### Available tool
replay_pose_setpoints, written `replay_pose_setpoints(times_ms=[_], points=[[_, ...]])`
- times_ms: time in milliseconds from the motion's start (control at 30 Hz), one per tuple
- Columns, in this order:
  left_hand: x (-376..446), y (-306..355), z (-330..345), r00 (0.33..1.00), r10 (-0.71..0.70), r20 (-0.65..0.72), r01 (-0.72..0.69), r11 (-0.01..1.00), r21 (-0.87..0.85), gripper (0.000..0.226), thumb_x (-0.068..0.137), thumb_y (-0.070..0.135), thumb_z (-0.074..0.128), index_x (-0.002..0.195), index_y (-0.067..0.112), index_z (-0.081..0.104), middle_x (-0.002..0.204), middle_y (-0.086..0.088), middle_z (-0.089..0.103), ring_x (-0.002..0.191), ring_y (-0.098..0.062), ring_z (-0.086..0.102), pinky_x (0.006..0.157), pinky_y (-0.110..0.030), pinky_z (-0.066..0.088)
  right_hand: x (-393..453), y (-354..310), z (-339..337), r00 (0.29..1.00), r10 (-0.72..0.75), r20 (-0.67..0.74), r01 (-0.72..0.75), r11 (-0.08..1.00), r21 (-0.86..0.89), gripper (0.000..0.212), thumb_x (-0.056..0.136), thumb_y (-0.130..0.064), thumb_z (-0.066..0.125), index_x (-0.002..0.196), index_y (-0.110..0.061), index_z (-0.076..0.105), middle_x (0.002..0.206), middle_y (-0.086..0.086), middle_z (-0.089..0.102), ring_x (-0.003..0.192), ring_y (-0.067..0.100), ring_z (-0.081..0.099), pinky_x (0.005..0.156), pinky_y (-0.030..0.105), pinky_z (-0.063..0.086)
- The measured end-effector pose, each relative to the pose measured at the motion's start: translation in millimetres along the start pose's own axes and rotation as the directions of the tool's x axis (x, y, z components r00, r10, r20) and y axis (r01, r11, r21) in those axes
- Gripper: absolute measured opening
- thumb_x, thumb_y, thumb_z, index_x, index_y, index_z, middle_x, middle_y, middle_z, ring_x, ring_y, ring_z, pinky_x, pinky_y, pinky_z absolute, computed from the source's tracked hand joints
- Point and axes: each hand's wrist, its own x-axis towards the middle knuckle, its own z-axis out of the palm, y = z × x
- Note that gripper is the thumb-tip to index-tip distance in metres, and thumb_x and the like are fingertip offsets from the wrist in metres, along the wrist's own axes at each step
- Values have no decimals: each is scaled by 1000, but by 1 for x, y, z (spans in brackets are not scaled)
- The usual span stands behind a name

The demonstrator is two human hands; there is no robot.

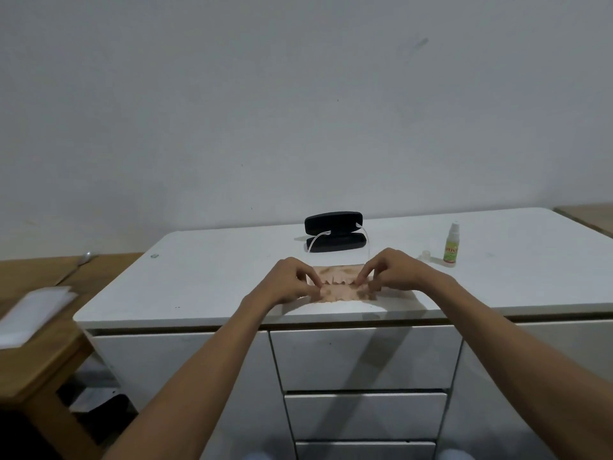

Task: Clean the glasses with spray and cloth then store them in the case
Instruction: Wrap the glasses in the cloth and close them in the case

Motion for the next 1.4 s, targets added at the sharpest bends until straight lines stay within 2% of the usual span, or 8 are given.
replay_pose_setpoints(times_ms=[167,367,567,767,1033,1133,1267,1400], points=[[-6,-5,-5,997,-8,73,9,1000,-24,16,71,33,90,85,26,83,41,12,33,45,-7,29,51,-24,22,-11,0,-2,997,24,75,-18,997,-81,25,79,-21,87,102,-31,84,75,-13,68,75,10,55,72,27,40],[-8,-12,0,1000,-9,18,10,999,-33,4,79,28,84,83,28,83,49,10,39,50,-8,31,53,-24,26,-11,5,4,1000,11,-26,-14,994,-106,13,79,-26,88,81,-38,82,87,-14,75,93,21,68,73,27,47],[3,-16,3,988,-40,-150,11,982,-186,7,83,24,80,79,19,82,56,4,55,55,-10,41,57,-21,34,-3,2,4,973,-1,-232,-4,1000,-21,10,82,-20,79,79,-29,80,81,2,75,79,21,67,64,26,46],[19,-11,21,922,-174,-345,37,928,-371,8,85,21,78,82,15,82,69,-4,72,60,-12,55,57,-16,42,12,2,17,897,97,-431,-92,995,31,10,86,-23,70,87,-27,79,66,-5,72,73,17,69,60,27,47],[28,-6,43,867,-191,-460,185,981,-58,12,86,23,66,89,20,77,88,-1,75,83,-23,68,72,-33,56,24,8,44,835,24,-550,-148,972,-181,21,95,-34,67,108,-25,82,100,8,78,91,29,70,73,34,53],[28,-3,43,850,-171,-499,190,982,-13,10,87,27,68,87,19,62,78,-4,69,76,-27,64,69,-38,55,24,8,46,809,-28,-587,-110,974,-199,21,94,-38,67,106,-27,81,94,7,78,91,30,69,70,33,49],[26,-4,41,814,-185,-551,154,983,-103,23,91,34,68,96,18,53,72,-2,64,72,-25,62,67,-37,51,18,7,48,697,-57,-715,-98,980,-173,29,93,-44,66,83,-20,81,73,6,76,75,30,69,62,31,48],[23,-9,35,822,-94,-562,43,994,-104,26,92,27,68,116,24,60,97,4,64,82,-17,62,73,-33,52,15,9,41,630,59,-774,-76,997,14,23,90,-41,71,88,-18,69,74,1,72,73,23,66,65,29,43]])
